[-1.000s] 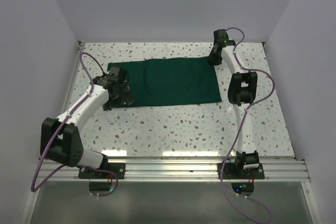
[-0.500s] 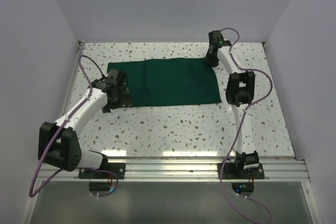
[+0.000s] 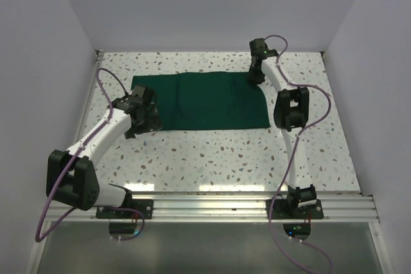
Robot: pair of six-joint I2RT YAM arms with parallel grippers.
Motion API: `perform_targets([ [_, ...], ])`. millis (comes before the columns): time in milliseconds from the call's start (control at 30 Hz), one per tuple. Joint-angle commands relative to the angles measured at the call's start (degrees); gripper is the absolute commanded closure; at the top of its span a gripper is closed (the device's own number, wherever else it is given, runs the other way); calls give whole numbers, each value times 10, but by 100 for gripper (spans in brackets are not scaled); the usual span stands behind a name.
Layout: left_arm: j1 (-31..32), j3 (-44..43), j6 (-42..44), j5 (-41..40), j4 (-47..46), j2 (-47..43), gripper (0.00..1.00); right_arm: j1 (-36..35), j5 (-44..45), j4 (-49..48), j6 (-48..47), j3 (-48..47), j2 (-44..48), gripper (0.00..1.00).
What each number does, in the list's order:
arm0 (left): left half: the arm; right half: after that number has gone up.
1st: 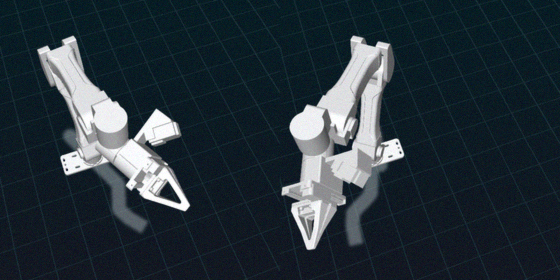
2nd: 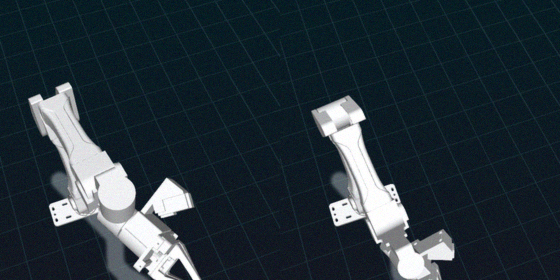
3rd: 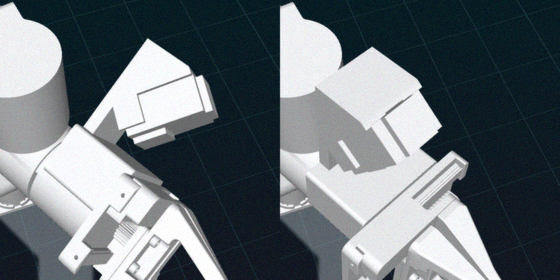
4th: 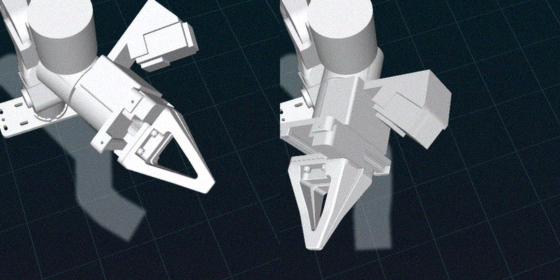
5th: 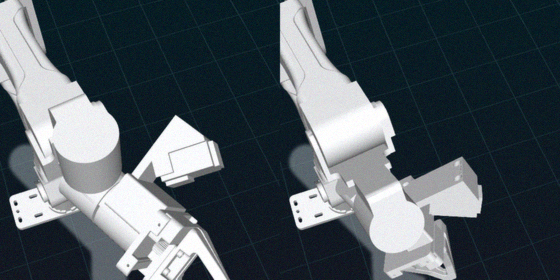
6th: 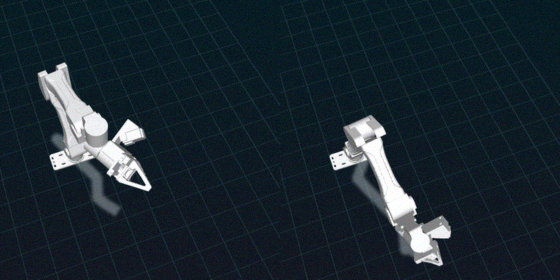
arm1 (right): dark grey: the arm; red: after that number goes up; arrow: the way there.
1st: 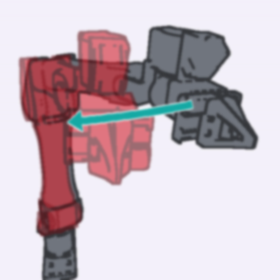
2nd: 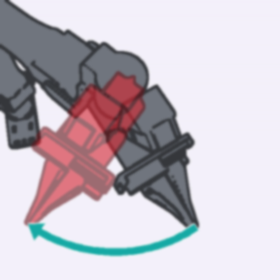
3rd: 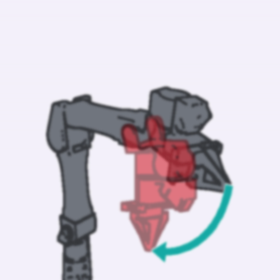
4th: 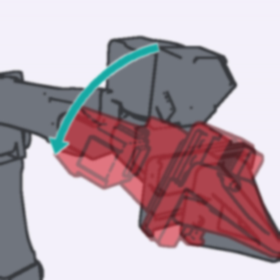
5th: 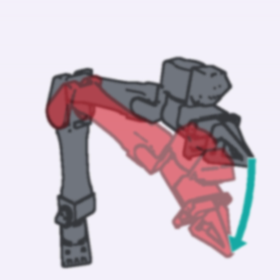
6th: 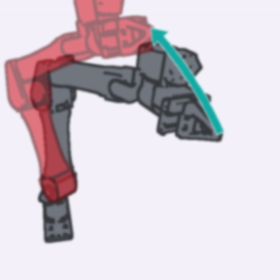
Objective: Open and lay out the surgical kit
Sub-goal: Open the surgical kit at the center of the board.
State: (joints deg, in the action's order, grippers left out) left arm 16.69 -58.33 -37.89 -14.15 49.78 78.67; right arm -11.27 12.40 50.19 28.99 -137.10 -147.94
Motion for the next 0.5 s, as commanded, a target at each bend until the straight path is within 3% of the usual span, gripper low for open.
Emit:
perform_targets([
  [0,0,0,11,-6,-18,-19,11,-4,34,43,-22,5,57,73],
  [200,0,2,11,-4,-21,-19,11,-3,64,53,-29,4,92,81],
  [467,0,3,14,2,-32,-14,11,-3,54,56,-32,22,102,84],
])
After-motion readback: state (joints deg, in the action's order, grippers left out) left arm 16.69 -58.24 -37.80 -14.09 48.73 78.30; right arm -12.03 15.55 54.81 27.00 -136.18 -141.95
